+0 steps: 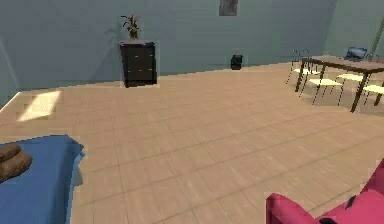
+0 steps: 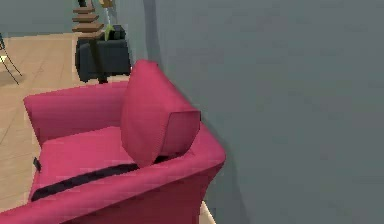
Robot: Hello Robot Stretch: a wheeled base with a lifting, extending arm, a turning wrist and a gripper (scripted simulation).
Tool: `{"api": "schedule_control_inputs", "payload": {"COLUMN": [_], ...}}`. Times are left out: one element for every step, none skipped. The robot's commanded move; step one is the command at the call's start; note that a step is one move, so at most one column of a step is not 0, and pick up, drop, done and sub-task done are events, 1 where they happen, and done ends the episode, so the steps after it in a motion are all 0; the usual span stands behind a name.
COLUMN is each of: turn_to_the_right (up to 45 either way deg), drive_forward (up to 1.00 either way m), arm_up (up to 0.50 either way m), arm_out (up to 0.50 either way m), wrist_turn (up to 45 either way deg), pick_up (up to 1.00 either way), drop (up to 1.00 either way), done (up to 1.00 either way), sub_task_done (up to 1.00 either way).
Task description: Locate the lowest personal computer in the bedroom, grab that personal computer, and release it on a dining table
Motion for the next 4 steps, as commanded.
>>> {"api": "schedule_control_inputs", "payload": {"turn_to_the_right": [0.0,45.0,45.0,45.0], "drive_forward": [0.10,0.00,0.00,0.00], "arm_up": [0.00,0.00,0.00,0.00], "arm_out": [0.00,0.00,0.00,0.00], "wrist_turn": [0.0,0.0,0.0,0.0], "pick_up": [0.00,0.00,0.00,0.00], "drop": [0.00,0.00,0.00,0.00], "done": [0.00,0.00,0.00,0.00], "sub_task_done": [0.00,0.00,0.00,0.00]}}
